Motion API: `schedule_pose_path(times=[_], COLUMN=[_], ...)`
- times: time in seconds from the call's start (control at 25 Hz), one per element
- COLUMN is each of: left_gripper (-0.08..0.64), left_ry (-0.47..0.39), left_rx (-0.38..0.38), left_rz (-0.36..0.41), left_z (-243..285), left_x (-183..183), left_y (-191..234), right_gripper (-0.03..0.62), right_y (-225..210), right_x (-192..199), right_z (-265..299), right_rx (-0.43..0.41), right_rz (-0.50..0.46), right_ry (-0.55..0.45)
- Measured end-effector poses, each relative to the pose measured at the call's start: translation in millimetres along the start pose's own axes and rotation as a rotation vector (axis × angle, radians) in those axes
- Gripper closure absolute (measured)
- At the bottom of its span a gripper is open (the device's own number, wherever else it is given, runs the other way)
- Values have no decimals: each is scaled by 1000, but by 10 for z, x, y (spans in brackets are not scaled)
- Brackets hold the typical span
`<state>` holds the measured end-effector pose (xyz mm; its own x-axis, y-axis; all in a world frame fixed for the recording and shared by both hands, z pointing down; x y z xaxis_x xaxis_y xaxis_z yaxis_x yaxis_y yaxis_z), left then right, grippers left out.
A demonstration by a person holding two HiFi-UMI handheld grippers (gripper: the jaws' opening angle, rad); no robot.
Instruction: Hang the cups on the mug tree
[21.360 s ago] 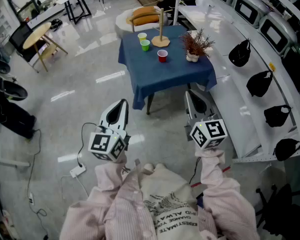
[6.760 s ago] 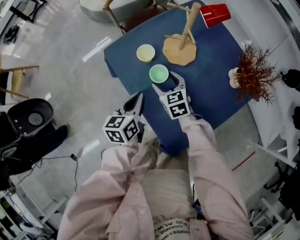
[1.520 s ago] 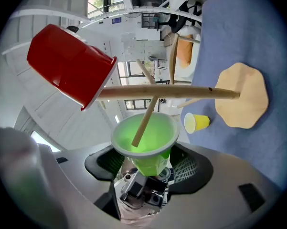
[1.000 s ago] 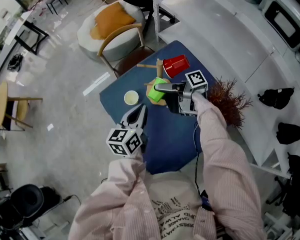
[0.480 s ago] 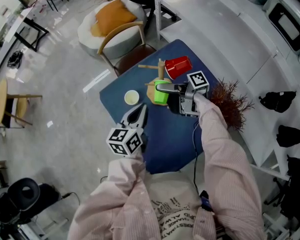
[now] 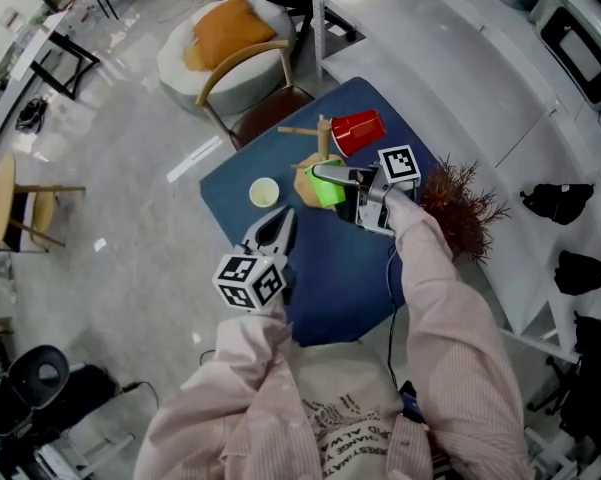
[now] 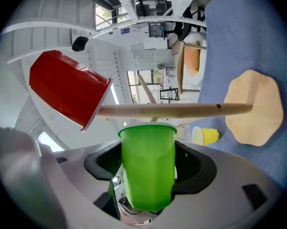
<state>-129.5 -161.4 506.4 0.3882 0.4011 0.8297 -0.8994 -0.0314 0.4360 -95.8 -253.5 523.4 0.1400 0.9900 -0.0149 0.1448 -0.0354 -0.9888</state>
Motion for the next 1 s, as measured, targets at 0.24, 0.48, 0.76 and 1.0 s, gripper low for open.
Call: schedule_pose_path(times=[0.24,0.48,0.76,1.0], left_gripper=[561,561,561,561], left_ry=[3,6,4,3], left_rx=[6,16,16,20], left_rz=[1,3,2,3], left_z=[-17,-51,-125,-178], left_x=[18,57,80,115], left_y=[-26,-79,-86,-110], right_gripper=[302,301,267,247], right_y=[-19,-40,-78,-91], right_x=[-27,-109,-66,-32], right_z=[-58,-87,-119,-140], right_rx=[27,34,24,1], right_rz=[-40,-29,-24,-24], right_ry=[-37,-111,-152,-205])
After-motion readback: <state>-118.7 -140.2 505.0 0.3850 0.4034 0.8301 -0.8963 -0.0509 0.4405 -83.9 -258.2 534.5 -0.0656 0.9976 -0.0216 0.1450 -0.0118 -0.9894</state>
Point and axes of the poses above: the fingertips, and each gripper's own axes: z forward along the fingers, y to its left, x out of its underside, the point moved 1 cm from there along -z, backward along the fingers, and after that the axes turned 5 degrees about -x, right-handed, at the moved point
